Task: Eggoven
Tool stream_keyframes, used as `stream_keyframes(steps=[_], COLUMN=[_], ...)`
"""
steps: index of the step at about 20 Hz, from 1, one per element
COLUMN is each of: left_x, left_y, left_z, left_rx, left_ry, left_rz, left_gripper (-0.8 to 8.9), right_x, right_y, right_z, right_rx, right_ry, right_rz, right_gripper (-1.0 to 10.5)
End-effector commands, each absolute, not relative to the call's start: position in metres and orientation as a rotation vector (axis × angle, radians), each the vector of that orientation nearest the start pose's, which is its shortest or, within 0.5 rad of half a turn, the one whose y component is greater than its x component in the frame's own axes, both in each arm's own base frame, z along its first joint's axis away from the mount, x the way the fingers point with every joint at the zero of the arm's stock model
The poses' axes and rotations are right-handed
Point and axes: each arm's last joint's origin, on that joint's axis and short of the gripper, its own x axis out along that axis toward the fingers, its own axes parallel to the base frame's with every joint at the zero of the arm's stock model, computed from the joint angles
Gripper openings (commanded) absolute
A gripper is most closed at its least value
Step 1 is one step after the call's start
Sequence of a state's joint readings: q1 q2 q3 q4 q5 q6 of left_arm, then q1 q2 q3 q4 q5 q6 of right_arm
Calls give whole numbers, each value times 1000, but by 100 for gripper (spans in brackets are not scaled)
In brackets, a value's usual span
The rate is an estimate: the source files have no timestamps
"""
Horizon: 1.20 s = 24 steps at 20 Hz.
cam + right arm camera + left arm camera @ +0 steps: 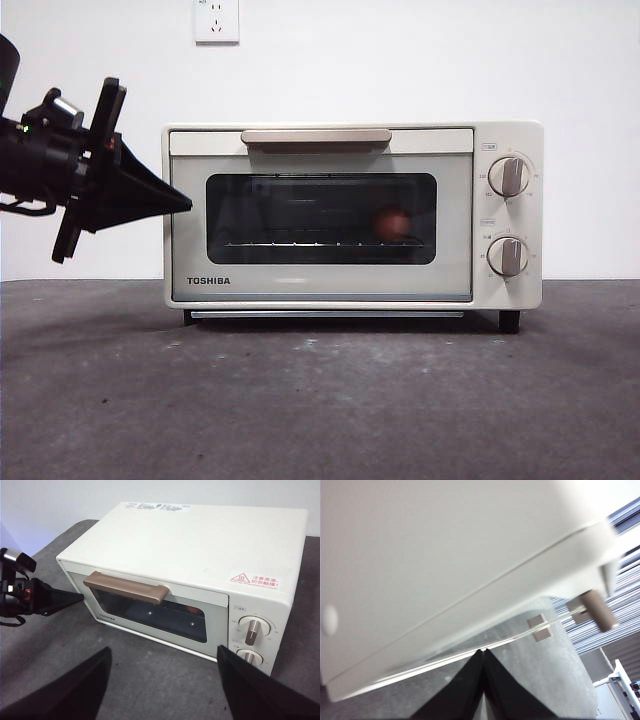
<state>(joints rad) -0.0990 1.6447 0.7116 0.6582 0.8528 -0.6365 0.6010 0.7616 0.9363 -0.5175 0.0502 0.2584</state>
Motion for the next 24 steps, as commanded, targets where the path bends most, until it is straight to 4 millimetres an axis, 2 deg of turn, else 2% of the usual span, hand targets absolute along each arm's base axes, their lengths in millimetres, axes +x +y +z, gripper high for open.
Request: stream_keyframes(steps=[1,5,9,19,24], left_x=[312,302,282,203,170], left_y=[-53,-52,-55,-59,-57], left_z=[197,216,237,289,304], left_rx=[-676,-649,-575,-344,-292], left_ry=[515,491,486,452,415], left_rz=[-848,-833,-789,-639,-602], left_gripper=[6,6,6,6,6], right_x=[126,126,126,124,122], right_y=[85,85,85,84,84], right_z=[361,361,361,355,347], right_rx=[136,135,135,115,100], right_ry=[376,377,377,436,503], right_rz=[505,506,507,503,524], right_gripper=[340,340,340,339,314])
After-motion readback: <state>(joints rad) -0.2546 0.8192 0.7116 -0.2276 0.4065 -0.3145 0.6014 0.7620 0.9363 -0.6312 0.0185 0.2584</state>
